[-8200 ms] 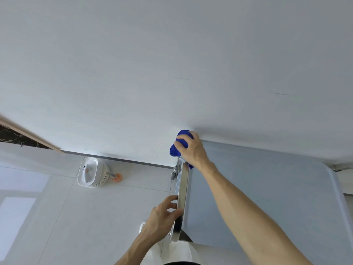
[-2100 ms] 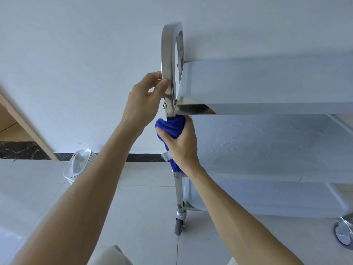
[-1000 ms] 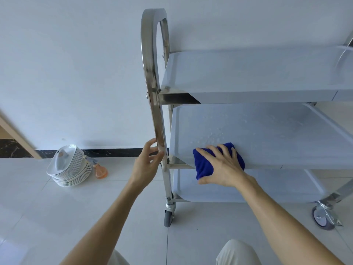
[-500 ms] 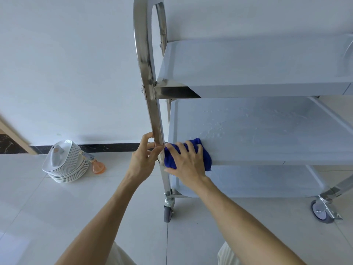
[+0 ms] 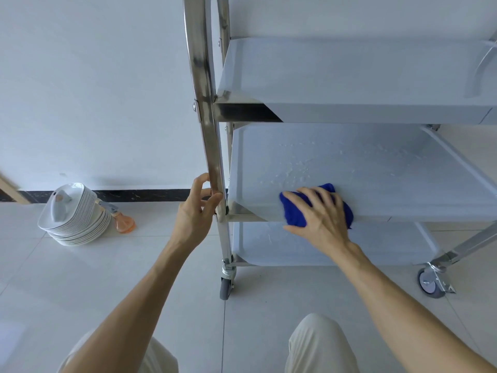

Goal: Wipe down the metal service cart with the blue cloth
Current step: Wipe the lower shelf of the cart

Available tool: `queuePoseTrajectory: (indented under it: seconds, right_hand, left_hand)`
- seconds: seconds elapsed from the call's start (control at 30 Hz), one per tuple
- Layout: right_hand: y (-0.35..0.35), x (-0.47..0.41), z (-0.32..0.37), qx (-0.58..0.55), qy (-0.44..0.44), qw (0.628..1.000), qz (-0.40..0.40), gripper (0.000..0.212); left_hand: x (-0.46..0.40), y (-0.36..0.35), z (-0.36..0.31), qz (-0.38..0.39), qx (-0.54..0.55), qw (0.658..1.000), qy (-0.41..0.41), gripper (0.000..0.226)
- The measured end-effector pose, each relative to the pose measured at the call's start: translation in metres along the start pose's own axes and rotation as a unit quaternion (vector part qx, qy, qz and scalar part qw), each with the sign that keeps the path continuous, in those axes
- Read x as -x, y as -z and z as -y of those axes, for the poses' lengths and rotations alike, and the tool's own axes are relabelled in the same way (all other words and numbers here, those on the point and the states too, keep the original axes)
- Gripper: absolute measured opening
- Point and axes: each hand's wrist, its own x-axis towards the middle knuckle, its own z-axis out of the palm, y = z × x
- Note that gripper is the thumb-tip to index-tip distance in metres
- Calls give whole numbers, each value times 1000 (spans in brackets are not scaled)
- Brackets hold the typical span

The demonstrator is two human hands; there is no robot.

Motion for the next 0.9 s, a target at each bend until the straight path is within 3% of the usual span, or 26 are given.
queuePoseTrajectory:
  seconds: [0.17,0.27,0.4,0.63,0.9]
  right_hand:
    - [-13,-31,90,-12,43,999,10,69]
    - [-17,-35,102,-24,80,997,2,67]
    - [-8,-23,47,-34,96,995,-15,67]
    - [14,16,-75,-14,-3,1000,23,81]
    - [32,25,-114,-81,-99,985,119,79]
  left_hand:
    - [-1,-1,2,-3,1,1000,-4,32]
    - [-3,2,4,7,3,1000,-2,30]
    - [-4,3,5,8,-2,1000,-15,37]
    - [-1,0,2,-14,-16,1000,-9,31]
    - [31,-18,-4,-81,-53,994,59,21]
